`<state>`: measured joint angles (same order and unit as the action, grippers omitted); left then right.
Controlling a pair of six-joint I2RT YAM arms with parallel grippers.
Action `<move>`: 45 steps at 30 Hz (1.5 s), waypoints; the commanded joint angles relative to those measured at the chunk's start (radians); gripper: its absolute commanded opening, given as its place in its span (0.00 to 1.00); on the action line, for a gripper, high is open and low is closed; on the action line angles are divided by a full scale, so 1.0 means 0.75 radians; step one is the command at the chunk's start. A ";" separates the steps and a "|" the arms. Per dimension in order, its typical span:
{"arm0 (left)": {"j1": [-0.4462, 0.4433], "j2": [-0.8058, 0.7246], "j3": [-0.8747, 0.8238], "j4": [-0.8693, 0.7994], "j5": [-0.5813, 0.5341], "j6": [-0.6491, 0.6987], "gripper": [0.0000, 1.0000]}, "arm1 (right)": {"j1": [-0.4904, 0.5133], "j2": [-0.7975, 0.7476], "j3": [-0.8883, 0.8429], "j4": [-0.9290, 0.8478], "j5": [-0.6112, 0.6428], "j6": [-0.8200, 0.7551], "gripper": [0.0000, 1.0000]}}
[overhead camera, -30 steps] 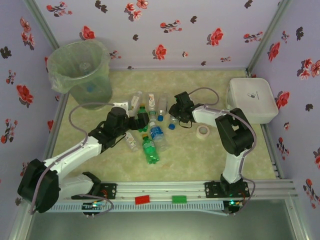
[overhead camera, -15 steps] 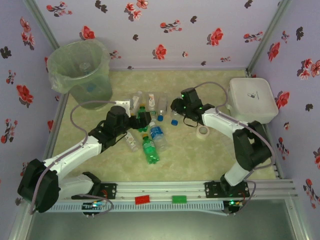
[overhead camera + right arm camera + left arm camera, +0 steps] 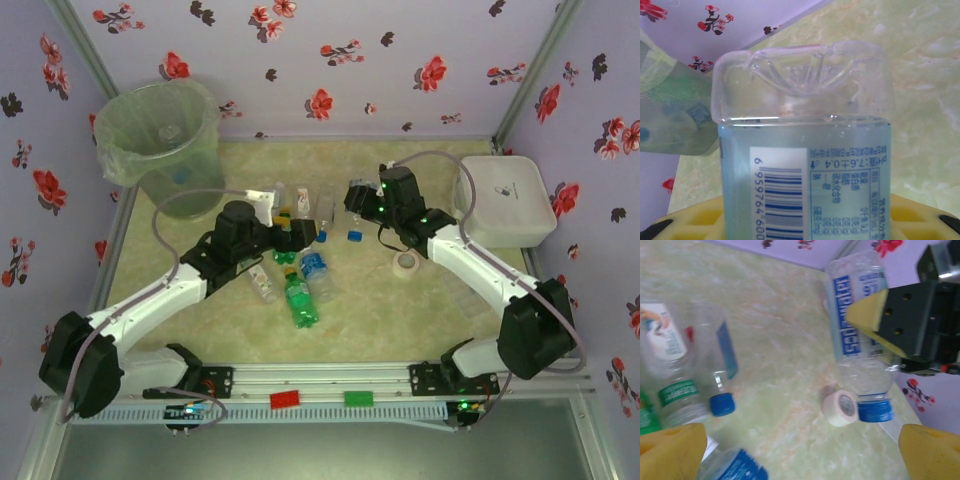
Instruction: Put the plastic bottles in the bin
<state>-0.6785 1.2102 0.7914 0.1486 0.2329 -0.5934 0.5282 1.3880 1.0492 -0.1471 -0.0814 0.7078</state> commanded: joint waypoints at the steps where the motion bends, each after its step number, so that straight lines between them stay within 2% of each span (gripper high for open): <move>1: -0.053 0.042 0.095 0.015 0.091 0.054 0.98 | 0.009 -0.052 0.049 0.012 -0.034 -0.028 0.43; 6: -0.142 0.137 0.180 0.015 0.100 0.061 0.98 | 0.046 -0.086 0.058 0.045 -0.028 -0.015 0.43; 15: -0.202 0.322 0.312 0.024 0.173 0.024 0.82 | 0.093 -0.124 0.054 0.102 -0.022 0.014 0.43; 22: -0.206 0.380 0.324 0.041 0.191 -0.005 0.62 | 0.110 -0.134 0.044 0.123 -0.015 0.023 0.44; 24: -0.206 0.380 0.321 0.043 0.198 -0.012 0.54 | 0.116 -0.135 0.032 0.134 -0.004 0.027 0.44; 26: -0.206 0.381 0.325 0.038 0.205 -0.015 0.40 | 0.120 -0.142 0.013 0.154 0.004 0.037 0.44; 30: -0.206 0.371 0.332 0.025 0.209 -0.018 0.22 | 0.122 -0.147 -0.007 0.183 0.005 0.048 0.47; 31: -0.206 0.369 0.332 0.026 0.209 -0.023 0.17 | 0.122 -0.150 -0.008 0.183 0.003 0.049 0.50; 33: -0.204 0.366 0.335 0.026 0.207 -0.030 0.08 | 0.122 -0.152 0.002 0.170 0.000 0.045 0.63; 35: -0.203 0.366 0.339 0.020 0.200 -0.034 0.03 | 0.122 -0.160 0.024 0.131 0.005 0.030 0.83; 37: -0.200 0.364 0.347 -0.014 0.164 -0.025 0.01 | 0.122 -0.176 0.049 0.082 0.023 0.011 0.98; 45: -0.109 0.288 0.378 -0.226 0.022 0.069 0.00 | 0.089 -0.299 0.078 -0.095 0.164 -0.070 1.00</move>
<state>-0.7963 1.4693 1.0378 0.0631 0.3035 -0.5930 0.6018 1.2118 1.0676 -0.1726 -0.0132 0.6956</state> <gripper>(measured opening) 0.248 0.995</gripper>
